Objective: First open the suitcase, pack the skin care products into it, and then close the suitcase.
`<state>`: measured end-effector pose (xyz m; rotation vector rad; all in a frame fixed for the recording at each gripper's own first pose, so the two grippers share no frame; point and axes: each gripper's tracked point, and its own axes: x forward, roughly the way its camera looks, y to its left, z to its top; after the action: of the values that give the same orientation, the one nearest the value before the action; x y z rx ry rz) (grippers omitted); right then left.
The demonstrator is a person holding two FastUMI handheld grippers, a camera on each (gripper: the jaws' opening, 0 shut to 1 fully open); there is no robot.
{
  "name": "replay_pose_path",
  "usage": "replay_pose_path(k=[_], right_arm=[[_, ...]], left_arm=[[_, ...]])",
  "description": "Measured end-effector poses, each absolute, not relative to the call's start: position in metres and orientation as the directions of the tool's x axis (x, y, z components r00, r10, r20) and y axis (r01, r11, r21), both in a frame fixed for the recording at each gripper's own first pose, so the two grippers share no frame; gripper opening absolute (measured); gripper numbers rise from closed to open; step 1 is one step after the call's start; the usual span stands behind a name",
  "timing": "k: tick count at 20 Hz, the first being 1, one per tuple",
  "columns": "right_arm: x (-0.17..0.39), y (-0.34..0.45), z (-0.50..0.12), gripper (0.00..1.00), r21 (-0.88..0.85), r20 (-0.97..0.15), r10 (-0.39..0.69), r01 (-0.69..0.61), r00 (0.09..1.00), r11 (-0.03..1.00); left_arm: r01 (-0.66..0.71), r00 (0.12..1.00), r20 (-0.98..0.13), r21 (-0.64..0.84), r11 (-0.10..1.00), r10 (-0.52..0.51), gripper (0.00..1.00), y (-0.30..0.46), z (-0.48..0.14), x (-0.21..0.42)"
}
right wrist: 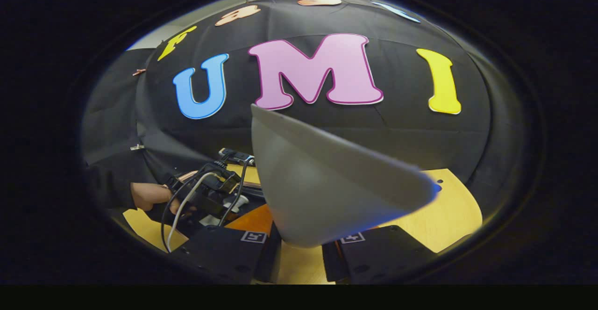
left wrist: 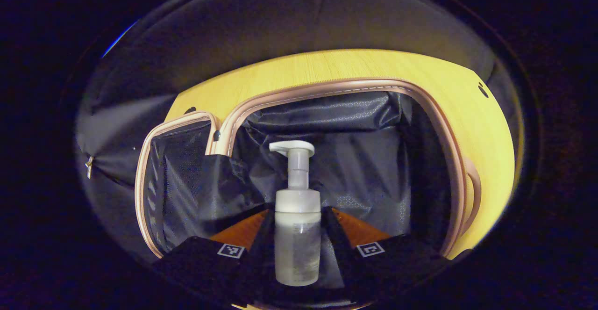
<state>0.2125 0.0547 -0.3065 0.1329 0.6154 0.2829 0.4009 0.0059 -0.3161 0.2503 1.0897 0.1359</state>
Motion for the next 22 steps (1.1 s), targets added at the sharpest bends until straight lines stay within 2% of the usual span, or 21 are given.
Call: replay_pose_path(k=[3, 4, 6, 10, 13, 18, 22], right_arm=[[0.213, 0.070, -0.303, 0.35, 0.216, -0.555, 0.316, -0.233, 0.769, 0.948], [0.213, 0.077, -0.302, 0.34, 0.219, -0.558, 0.322, -0.239, 0.765, 0.946], [0.213, 0.094, -0.300, 0.34, 0.213, -0.562, 0.335, -0.259, 0.757, 0.942], [0.209, 0.136, -0.303, 0.35, 0.247, -0.598, 0.366, -0.270, 0.713, 0.931], [0.209, 0.171, -0.308, 0.34, 0.234, -0.624, 0.380, -0.300, 0.683, 0.925], [0.196, 0.215, -0.358, 0.35, 0.279, -0.739, 0.371, -0.247, 0.562, 0.928], [0.175, 0.228, -0.412, 0.33, 0.241, -0.834, 0.329, -0.244, 0.443, 0.939]], left_arm=[[-0.003, 0.543, -0.815, 0.236, 0.972, 0.200, 0.81, 0.002, -0.295, 0.404], [-0.005, 0.583, -0.793, 0.213, 0.977, 0.176, 0.91, -0.002, -0.285, 0.405], [-0.011, 0.661, -0.737, 0.179, 0.984, 0.142, 0.99, -0.006, -0.259, 0.405], [-0.050, 0.790, -0.593, 0.189, 0.981, 0.154, 0.99, 0.007, -0.203, 0.391], [-0.096, 0.849, -0.503, 0.157, 0.983, 0.164, 0.99, 0.013, -0.176, 0.371], [-0.169, 0.873, -0.447, 0.095, 0.981, 0.194, 0.99, 0.030, -0.162, 0.329], [-0.198, 0.858, -0.476, 0.038, 0.980, 0.192, 0.99, 0.037, -0.166, 0.295]])
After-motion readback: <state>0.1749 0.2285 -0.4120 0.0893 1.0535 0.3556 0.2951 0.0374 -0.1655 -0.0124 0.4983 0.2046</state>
